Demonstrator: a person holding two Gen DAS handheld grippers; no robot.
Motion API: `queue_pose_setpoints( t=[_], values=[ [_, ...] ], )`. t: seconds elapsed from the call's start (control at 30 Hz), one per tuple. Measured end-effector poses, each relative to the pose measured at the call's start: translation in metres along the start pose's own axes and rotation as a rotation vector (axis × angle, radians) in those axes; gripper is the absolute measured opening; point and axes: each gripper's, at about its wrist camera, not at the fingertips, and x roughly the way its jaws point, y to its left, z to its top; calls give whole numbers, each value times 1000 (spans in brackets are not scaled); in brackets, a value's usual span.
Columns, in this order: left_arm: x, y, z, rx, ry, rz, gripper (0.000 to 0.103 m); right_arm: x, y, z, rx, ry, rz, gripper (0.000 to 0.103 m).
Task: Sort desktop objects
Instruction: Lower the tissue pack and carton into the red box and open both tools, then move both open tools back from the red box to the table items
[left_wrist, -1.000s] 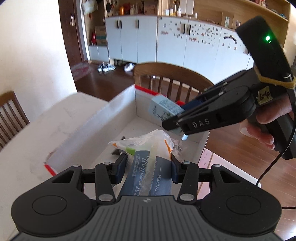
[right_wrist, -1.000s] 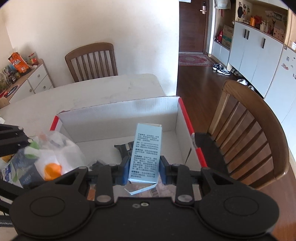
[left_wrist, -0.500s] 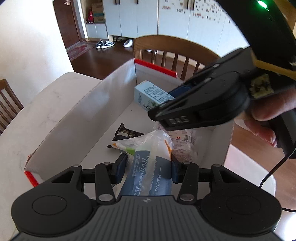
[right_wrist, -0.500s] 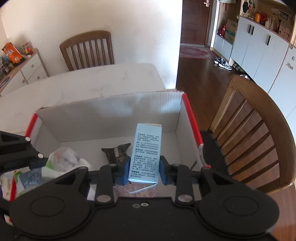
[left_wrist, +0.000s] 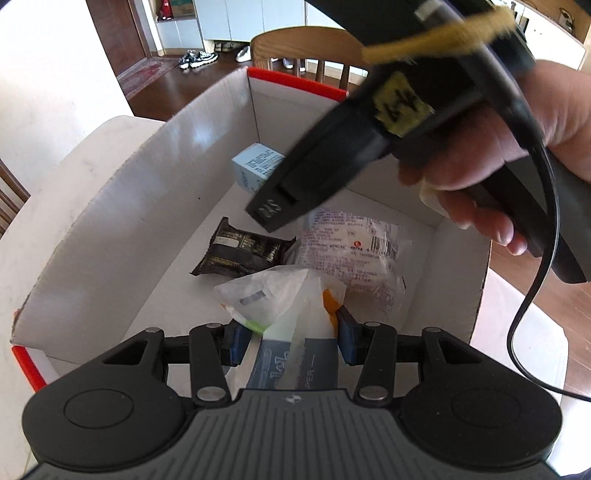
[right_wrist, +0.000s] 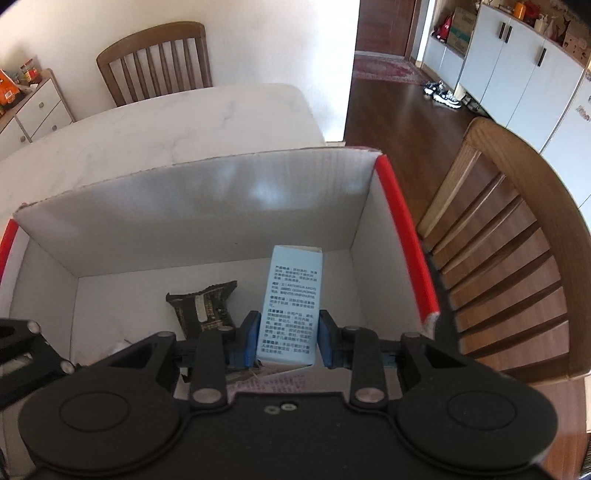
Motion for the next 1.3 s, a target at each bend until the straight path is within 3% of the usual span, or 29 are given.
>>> queue_pose_setpoints(
  t=[0.43, 0.57, 0.73, 1.17, 1.23, 1.3],
  values=[
    [8, 1, 0, -5, 70, -20, 46, 13, 11, -5, -50, 78, 37, 30],
    [3, 2, -2, -18, 50, -28, 50, 9, 10, -3, -42, 68, 42, 34],
    [-4, 9, -7, -69, 35, -35, 65, -2, 6, -3, -43, 45, 53, 42],
    [-48, 14, -33, -120, -66, -61, 73, -38, 2, -12, -33, 5, 117, 44],
    [-55, 16, -35, -139, -83, -65, 73, -44, 0, -15, -27, -2, 126, 48],
    [-61, 18, -35, -162, -100, -71, 76, -52, -1, -18, -27, -24, 128, 59]
  ],
)
